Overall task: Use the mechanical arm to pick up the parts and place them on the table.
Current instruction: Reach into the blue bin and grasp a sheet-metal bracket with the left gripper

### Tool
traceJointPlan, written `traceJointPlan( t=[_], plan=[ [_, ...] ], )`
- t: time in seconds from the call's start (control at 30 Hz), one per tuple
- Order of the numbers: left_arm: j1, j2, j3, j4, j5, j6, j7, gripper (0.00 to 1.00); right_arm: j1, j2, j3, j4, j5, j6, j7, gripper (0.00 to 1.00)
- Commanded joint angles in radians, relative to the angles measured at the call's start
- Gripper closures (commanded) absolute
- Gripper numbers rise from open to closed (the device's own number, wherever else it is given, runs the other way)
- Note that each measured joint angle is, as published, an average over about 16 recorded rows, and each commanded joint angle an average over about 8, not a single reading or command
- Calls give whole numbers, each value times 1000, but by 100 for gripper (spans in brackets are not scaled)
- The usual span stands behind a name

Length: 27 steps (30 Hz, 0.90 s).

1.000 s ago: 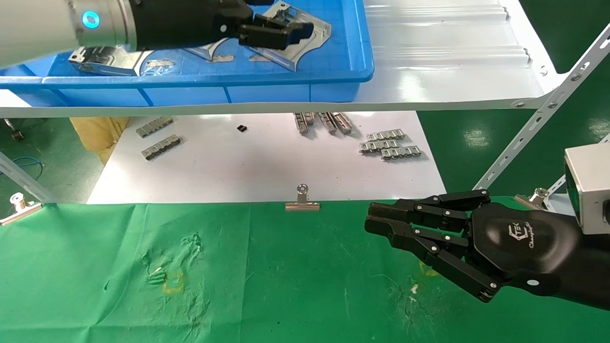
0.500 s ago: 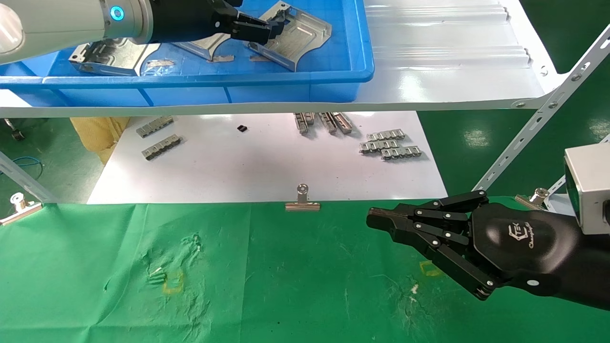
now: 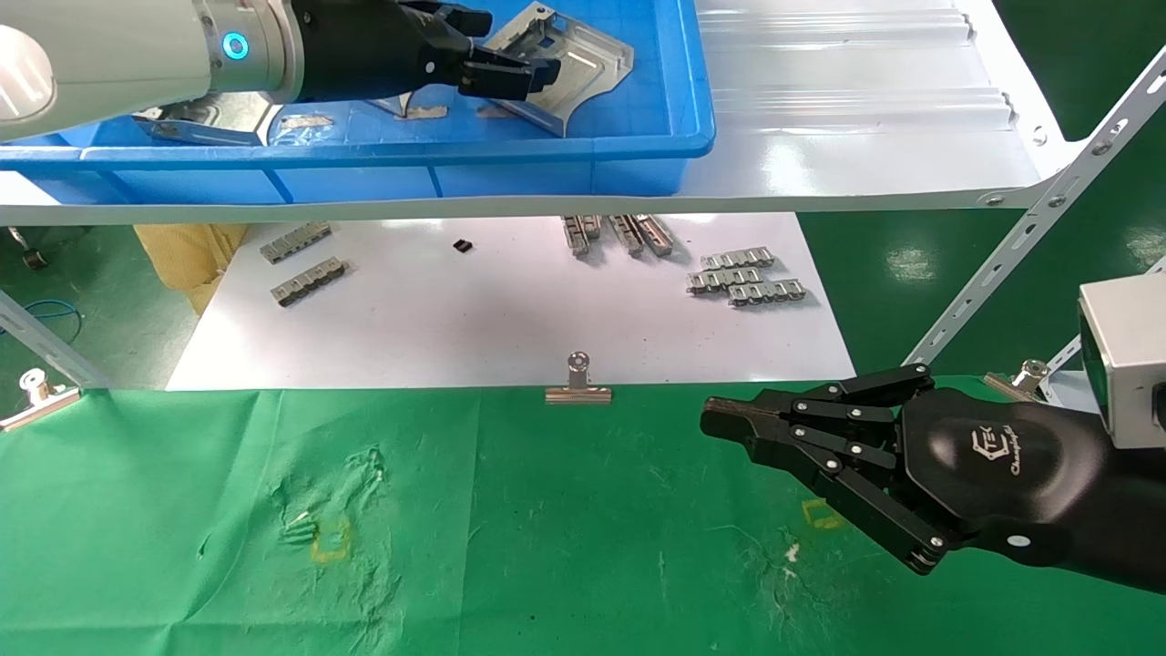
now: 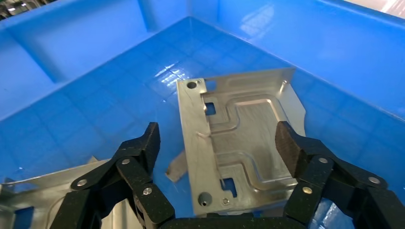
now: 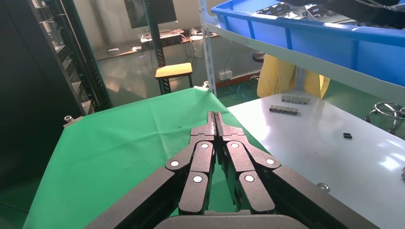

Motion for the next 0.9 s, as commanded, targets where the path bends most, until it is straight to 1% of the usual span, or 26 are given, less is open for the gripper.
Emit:
traceJointPlan(
  t=[0.03,0.5,0.9],
  plan=[
    [1,0,3,2,1,7,-1,100,0,0,0,0,0,0,0,100],
    [10,5,24,-6,6,-38,-10,100,0,0,0,0,0,0,0,100],
    [3,-2,31,-10,-9,-45,-16,100,0,0,0,0,0,0,0,100]
  ],
)
